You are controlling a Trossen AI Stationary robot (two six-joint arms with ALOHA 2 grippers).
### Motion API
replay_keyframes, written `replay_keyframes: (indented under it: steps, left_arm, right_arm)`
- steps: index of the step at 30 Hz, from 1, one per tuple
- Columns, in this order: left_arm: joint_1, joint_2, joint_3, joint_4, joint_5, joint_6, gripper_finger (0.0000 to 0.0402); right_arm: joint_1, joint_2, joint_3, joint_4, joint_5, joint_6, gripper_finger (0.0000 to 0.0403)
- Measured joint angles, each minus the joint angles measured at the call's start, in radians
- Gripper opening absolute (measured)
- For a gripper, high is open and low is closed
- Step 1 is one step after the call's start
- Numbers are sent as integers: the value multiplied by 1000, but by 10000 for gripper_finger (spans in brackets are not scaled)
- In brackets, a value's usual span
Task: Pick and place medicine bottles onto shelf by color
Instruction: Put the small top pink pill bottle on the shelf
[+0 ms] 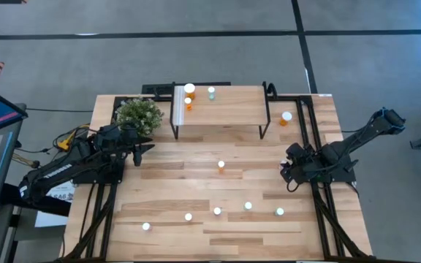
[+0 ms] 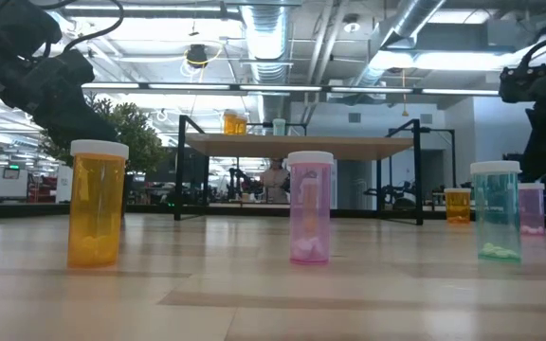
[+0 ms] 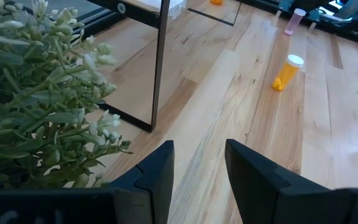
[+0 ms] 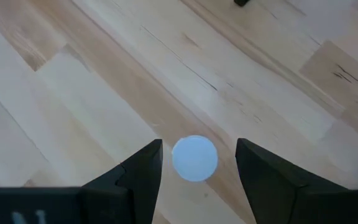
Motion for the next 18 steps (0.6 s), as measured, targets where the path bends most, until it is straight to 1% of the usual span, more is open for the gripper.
replay_keyframes:
  steps: [12, 18]
  left_arm:
    - [0, 0, 0, 0, 0, 0, 130]
    - [0, 0, 0, 0, 0, 0, 130]
  right_arm:
    - [0, 116, 0, 21, -3, 2, 225]
    - [0, 126, 0, 43, -8, 3, 225]
